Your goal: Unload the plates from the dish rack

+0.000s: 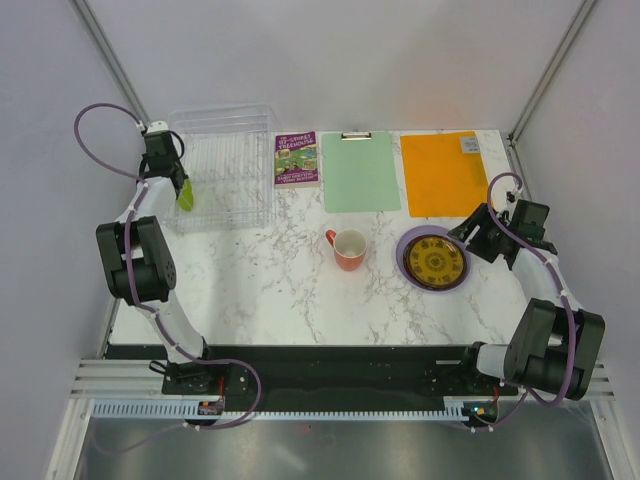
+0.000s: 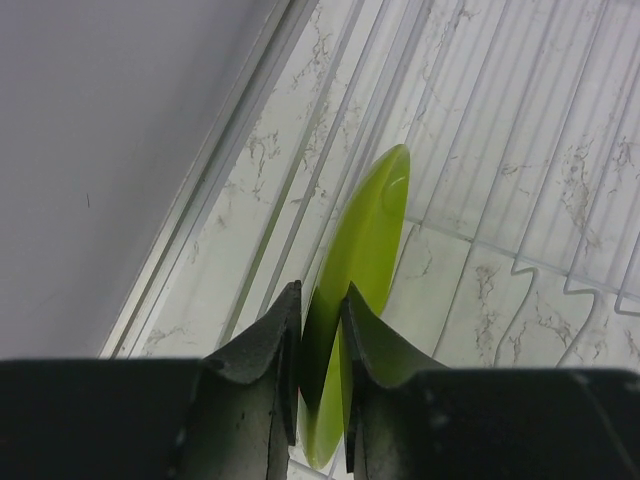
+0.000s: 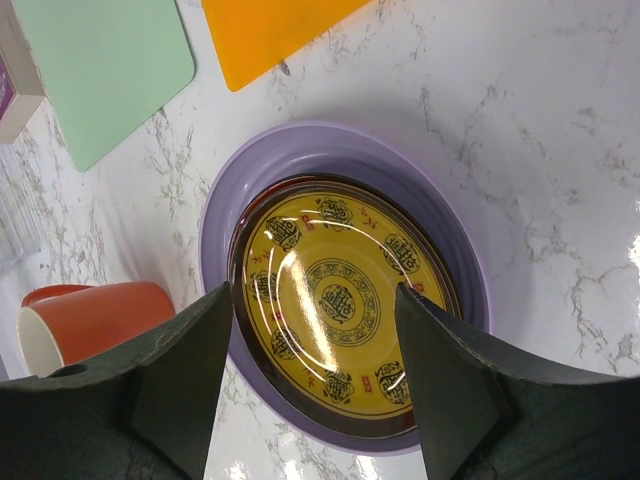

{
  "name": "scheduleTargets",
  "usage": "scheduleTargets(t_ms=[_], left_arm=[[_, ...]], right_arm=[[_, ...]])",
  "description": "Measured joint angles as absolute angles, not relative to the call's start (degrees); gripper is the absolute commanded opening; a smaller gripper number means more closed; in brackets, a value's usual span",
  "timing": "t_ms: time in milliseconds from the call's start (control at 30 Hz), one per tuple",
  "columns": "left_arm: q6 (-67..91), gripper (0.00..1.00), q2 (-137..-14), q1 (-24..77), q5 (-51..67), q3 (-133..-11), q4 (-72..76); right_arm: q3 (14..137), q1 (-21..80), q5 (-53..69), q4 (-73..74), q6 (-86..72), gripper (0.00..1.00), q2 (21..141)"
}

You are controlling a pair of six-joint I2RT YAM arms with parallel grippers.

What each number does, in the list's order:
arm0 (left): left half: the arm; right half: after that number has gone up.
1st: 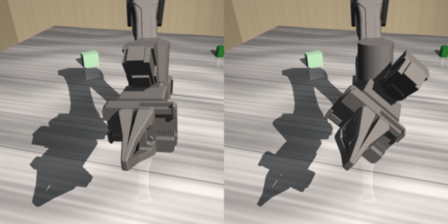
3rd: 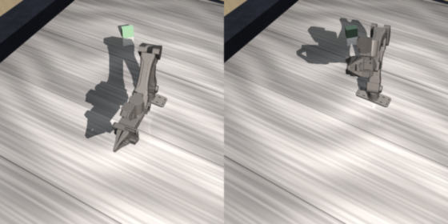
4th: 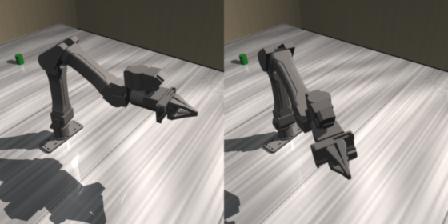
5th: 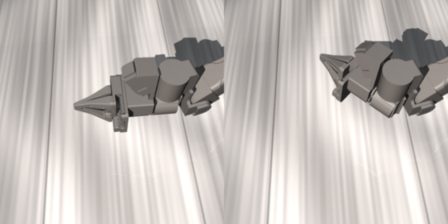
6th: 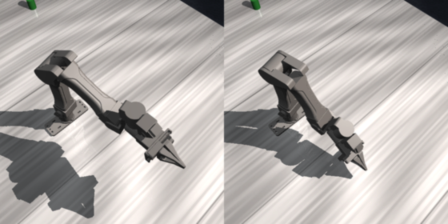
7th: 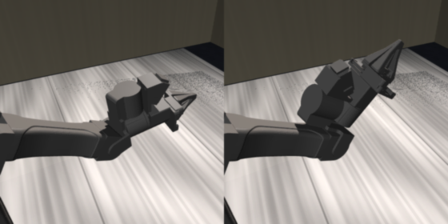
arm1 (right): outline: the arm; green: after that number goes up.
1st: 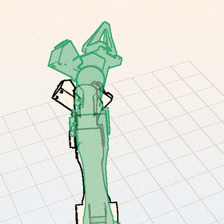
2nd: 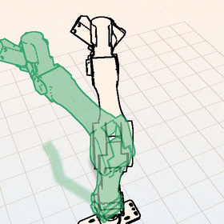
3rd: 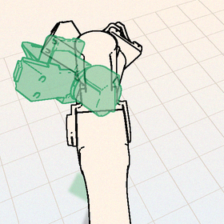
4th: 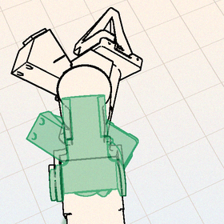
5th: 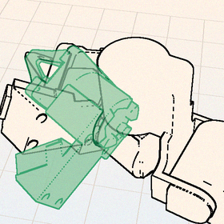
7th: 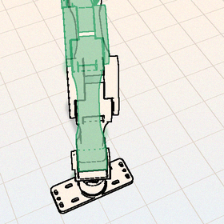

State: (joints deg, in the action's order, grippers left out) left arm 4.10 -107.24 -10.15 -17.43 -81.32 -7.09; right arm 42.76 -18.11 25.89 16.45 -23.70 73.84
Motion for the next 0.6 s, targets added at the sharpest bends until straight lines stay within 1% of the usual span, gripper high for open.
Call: scheduleTargets(t_ms=[200, 400, 600], left_arm=[[1.7, 0.02, -105.9, -9.8, -17.9, -81.9, -7.7], [-1.2, 0.02, -101.4, -9.2, -19.3, -81.9, -7.6], [-4.7, 0.02, -96.2, -5.8, -22.5, -82.1, -7.6]], right_arm=[[42.6, -18.1, 26.1, 16.4, -23.7, 0.73, 73.8], [42.5, -18.1, 26.4, 16.3, -23.7, 0.73, 73.8], [42.5, -18.1, 26.9, 16.3, -23.7, 0.74, 73.8]])
